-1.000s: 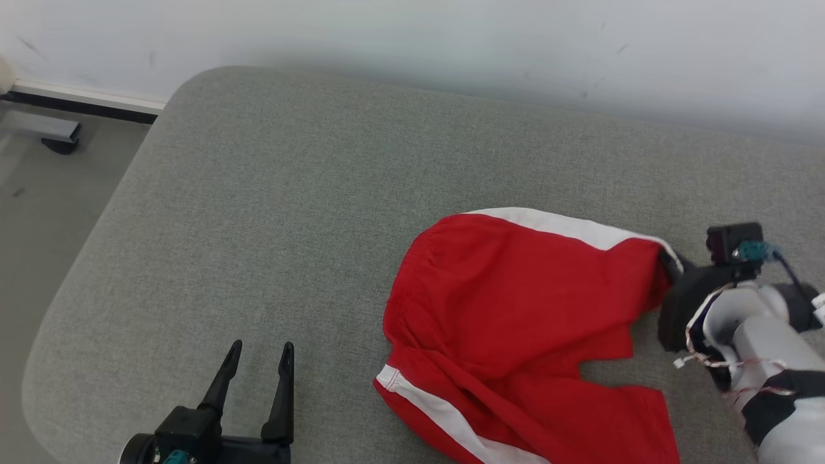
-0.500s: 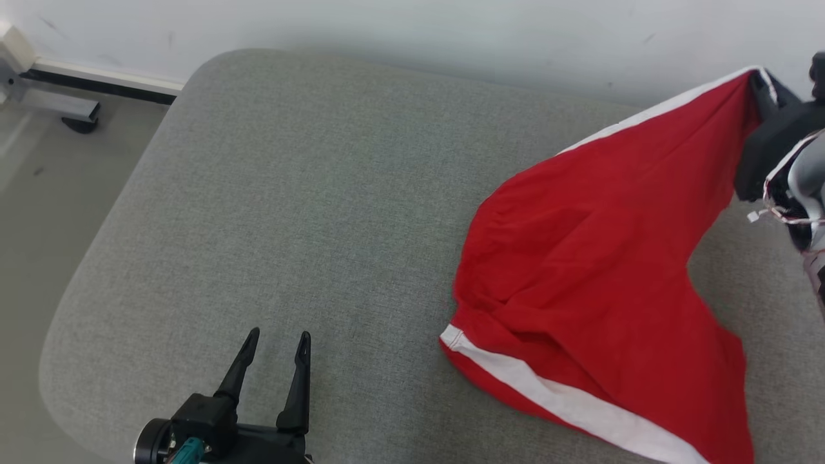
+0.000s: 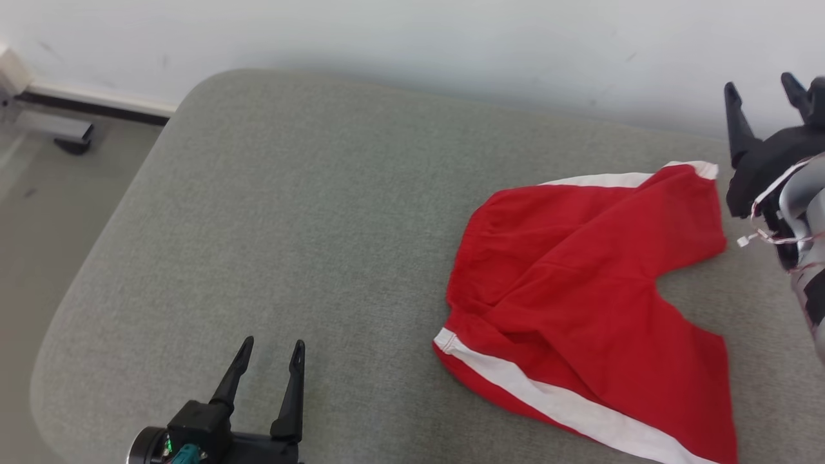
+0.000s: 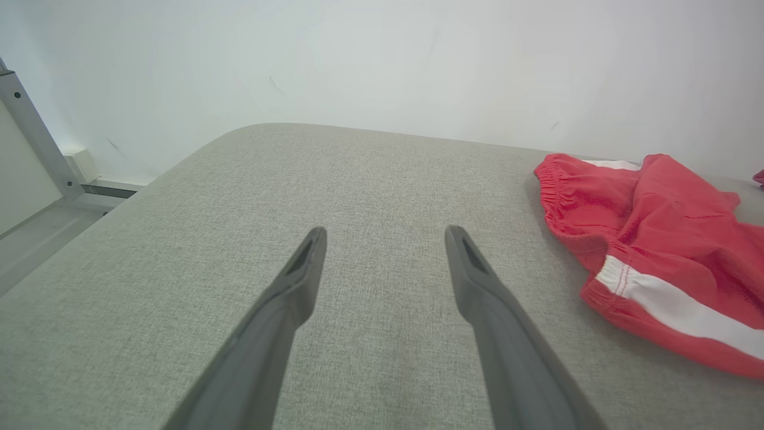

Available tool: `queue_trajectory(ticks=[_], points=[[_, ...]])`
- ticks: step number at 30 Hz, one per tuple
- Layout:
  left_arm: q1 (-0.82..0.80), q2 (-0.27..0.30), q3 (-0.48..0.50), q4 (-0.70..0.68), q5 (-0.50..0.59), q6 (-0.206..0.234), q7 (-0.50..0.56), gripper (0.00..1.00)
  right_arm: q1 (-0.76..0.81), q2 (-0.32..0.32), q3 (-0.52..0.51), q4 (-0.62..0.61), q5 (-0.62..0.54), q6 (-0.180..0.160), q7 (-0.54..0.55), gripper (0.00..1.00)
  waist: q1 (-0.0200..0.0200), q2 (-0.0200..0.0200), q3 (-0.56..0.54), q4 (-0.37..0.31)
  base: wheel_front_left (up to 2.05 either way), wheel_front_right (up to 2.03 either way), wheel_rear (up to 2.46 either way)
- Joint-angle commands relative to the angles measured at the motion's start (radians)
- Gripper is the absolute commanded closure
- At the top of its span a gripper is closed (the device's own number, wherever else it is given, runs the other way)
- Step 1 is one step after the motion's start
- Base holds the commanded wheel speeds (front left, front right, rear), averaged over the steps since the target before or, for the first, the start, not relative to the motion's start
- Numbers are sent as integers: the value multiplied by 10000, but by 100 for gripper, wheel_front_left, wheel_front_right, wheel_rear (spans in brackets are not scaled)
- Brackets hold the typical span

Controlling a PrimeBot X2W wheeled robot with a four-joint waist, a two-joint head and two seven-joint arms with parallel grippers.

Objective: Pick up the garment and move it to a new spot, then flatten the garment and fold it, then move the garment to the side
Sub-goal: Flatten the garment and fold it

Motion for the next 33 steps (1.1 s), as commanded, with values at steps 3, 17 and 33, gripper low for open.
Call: queue_trajectory(ticks=[3, 17, 33], points=[[269, 123, 96, -56, 109, -13, -27, 0, 525, 126, 93, -261, 289, -29, -367, 0, 1, -1, -570, -595, 0, 0, 0], [952, 512, 524, -271, 156, 67, -27, 0, 4446, 259, -890, -3668, 878, -29, -751, 0, 1, -1, -1409, -1971, 0, 0, 0], [1123, 683, 615, -342, 129, 148, -27, 0, 10106, 2119, -3488, -9208, -312, -29, -321, 0, 1, -1, -1592, -2553, 0, 0, 0]])
